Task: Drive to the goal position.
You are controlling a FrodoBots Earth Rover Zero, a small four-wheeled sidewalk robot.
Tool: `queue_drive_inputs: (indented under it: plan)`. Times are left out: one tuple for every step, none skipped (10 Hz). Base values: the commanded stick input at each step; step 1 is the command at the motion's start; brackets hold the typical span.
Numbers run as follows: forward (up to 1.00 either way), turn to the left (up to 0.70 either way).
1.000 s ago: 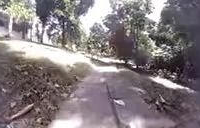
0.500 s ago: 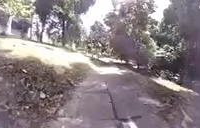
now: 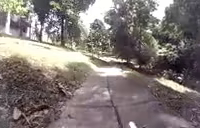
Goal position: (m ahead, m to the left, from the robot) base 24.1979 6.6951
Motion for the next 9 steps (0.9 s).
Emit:
queue_drive_inputs:
  plan:
    - [1.00, 0.00]
    - [1.00, 0.00]
    - [1.00, 0.00]
    - [1.00, 0.00]
    - [1.00, 0.00]
    - [1.00, 0.00]
    - [1.00, 0.00]
    - [1.00, 0.00]
    - [1.00, 0.00]
